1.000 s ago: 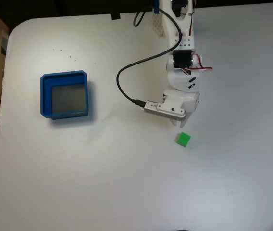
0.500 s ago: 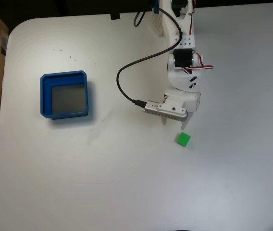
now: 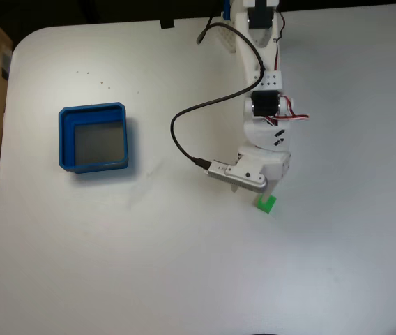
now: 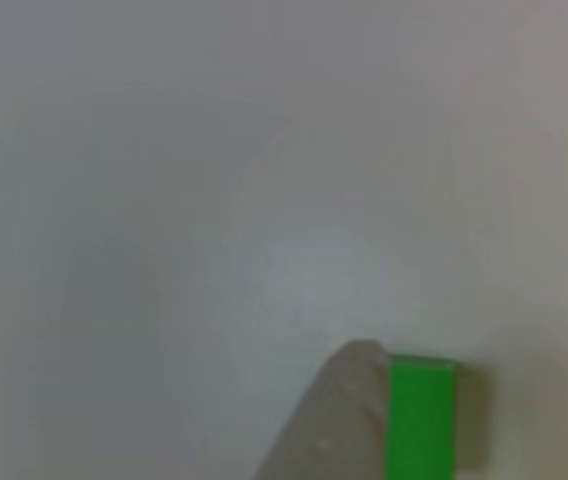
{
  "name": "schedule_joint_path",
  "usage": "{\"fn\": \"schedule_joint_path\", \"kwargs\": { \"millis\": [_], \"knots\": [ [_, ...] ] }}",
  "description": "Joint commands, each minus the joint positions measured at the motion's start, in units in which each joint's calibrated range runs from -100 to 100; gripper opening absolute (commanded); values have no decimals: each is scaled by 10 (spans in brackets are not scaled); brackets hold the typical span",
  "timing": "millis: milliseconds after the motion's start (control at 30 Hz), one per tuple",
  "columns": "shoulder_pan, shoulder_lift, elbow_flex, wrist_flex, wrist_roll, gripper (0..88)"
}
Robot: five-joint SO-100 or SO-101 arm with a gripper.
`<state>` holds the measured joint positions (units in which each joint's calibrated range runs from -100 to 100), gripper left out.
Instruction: Pick up green cube and drop it in the blue box
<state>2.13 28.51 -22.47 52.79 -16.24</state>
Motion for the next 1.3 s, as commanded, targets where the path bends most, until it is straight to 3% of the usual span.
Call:
{"fn": "schedule_joint_path", "kwargs": {
  "millis": [0,567,800,1267],
  "knots": [
    [-5,-7,-38,4,-20,295],
    [-38,25,-39,-3,-29,328],
    [-38,28,-39,-3,12,328],
    [-37,81,-48,-60,14,327]
  ]
}}
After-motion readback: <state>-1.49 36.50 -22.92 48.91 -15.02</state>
